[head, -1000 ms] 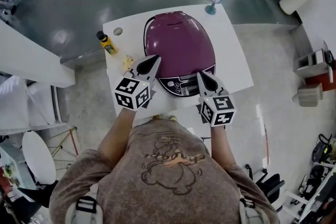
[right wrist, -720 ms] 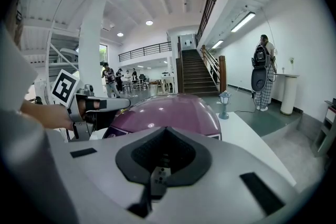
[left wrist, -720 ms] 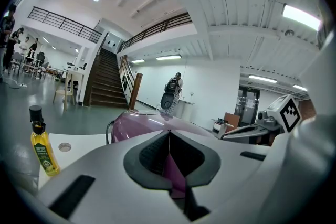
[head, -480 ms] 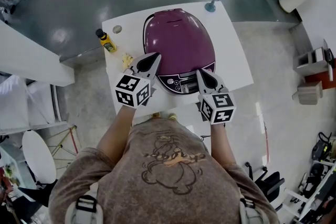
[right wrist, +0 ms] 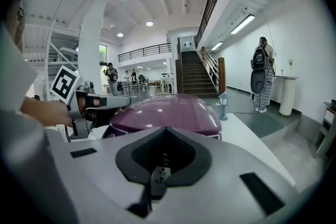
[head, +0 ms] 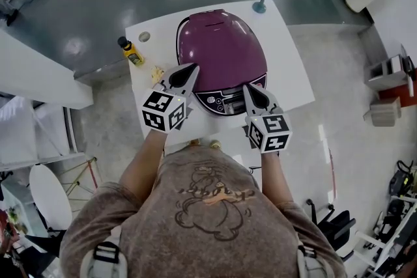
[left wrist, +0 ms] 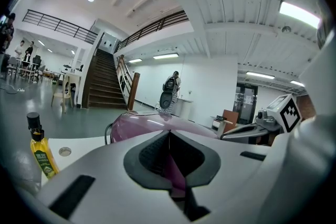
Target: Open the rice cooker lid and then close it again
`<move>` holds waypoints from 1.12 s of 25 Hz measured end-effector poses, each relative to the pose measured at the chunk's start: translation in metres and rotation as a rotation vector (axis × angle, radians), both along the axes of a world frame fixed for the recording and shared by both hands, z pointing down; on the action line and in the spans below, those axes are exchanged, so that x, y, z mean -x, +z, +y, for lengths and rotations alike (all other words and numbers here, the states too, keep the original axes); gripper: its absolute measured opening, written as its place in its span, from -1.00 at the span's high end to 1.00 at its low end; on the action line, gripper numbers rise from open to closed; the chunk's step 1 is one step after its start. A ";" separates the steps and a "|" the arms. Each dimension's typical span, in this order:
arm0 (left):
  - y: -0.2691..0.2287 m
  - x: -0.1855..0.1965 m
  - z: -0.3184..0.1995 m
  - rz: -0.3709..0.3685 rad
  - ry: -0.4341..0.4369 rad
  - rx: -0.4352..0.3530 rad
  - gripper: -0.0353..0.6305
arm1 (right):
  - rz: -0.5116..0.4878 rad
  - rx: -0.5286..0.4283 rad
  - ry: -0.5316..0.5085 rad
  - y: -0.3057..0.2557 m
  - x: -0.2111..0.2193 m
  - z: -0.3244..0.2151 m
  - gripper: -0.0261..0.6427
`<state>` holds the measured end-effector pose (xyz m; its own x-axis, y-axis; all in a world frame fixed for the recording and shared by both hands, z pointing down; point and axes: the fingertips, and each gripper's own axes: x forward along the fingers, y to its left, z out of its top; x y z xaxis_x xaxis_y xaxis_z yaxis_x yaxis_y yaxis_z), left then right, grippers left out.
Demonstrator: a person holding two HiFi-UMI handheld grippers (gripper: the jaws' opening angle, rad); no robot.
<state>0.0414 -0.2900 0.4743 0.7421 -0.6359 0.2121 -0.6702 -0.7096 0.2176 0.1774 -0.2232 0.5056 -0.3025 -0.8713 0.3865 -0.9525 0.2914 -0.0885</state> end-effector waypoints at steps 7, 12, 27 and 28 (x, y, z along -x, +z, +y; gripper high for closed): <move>-0.004 -0.002 0.002 0.013 0.019 0.003 0.82 | -0.018 -0.035 0.012 -0.002 -0.001 -0.001 0.91; -0.027 0.000 -0.002 0.018 0.030 -0.060 0.83 | -0.012 -0.057 0.002 -0.003 0.000 0.001 0.91; -0.081 0.003 -0.025 0.039 0.073 -0.131 0.82 | -0.027 -0.051 -0.005 -0.003 -0.001 -0.001 0.91; -0.085 0.004 -0.027 0.044 0.073 -0.132 0.82 | -0.029 -0.050 -0.006 -0.003 -0.001 0.000 0.91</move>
<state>0.0373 -0.3172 0.3896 0.7941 -0.6000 0.0963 -0.6076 -0.7805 0.1470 0.1780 -0.2236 0.5022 -0.3181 -0.8873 0.3339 -0.9480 0.3018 -0.1011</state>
